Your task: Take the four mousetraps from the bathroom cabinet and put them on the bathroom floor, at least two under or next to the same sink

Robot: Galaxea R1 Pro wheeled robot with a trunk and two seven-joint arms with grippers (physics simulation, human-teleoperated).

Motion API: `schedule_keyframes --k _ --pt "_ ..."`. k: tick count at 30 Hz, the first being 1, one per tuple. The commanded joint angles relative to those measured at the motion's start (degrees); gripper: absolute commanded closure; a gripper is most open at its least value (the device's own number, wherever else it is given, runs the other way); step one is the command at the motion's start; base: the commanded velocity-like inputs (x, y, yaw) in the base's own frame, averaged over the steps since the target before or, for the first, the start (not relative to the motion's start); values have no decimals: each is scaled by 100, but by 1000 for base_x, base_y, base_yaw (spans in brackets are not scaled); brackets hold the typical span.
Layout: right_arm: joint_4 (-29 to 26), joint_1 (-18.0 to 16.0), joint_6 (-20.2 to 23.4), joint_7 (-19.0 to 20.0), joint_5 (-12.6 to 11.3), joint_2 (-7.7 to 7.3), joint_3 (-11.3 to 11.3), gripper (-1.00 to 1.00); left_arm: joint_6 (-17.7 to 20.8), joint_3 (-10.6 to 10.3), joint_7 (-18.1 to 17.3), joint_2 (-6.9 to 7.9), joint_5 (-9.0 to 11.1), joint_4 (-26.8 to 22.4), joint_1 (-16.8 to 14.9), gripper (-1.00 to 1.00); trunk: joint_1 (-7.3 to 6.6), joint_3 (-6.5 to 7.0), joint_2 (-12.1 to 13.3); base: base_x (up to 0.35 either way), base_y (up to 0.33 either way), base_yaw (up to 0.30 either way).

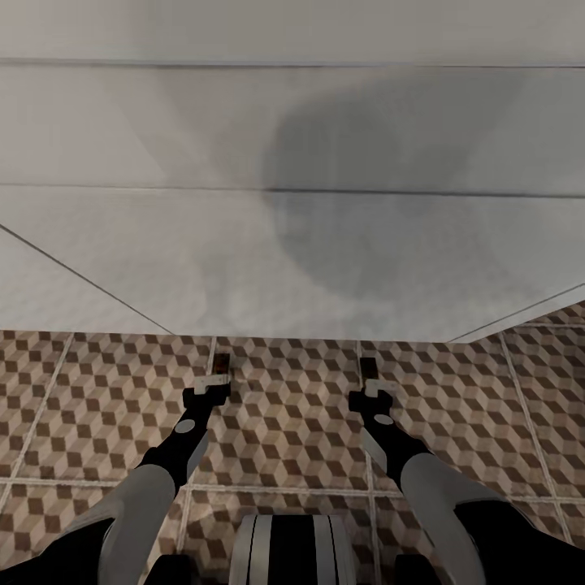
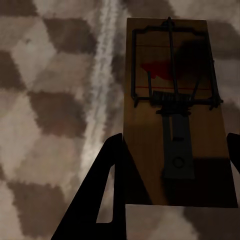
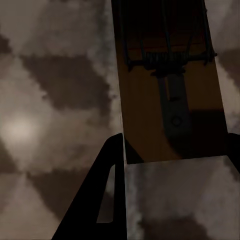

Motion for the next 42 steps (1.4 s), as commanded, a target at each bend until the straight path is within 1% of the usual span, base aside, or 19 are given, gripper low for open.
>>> schedule_keyframes --k 1,6,15,30,42 --pt "6 -3 -23 -30 -49 -3 40 100 -21 27 37 -4 -69 5 -4 100 -1 -3 -1 0 0 0" --pt "6 -4 -23 -30 -46 -10 37 100 -22 27 38 -4 -69 5 -2 100 -1 -3 -1 38 0 0" --pt "-2 -9 -23 -32 -37 -18 32 100 -22 26 38 -4 -70 5 -5 100 -1 -3 -1 131 0 0" --pt "-3 -9 -31 -30 -40 -10 38 100 -9 26 38 -9 -94 9 -6 100 -1 -3 -1 13 0 0" --pt "-3 -9 -31 -26 -40 -10 36 100 -13 28 46 -13 -92 5 -7 100 -1 -3 -1 -142 0 0"
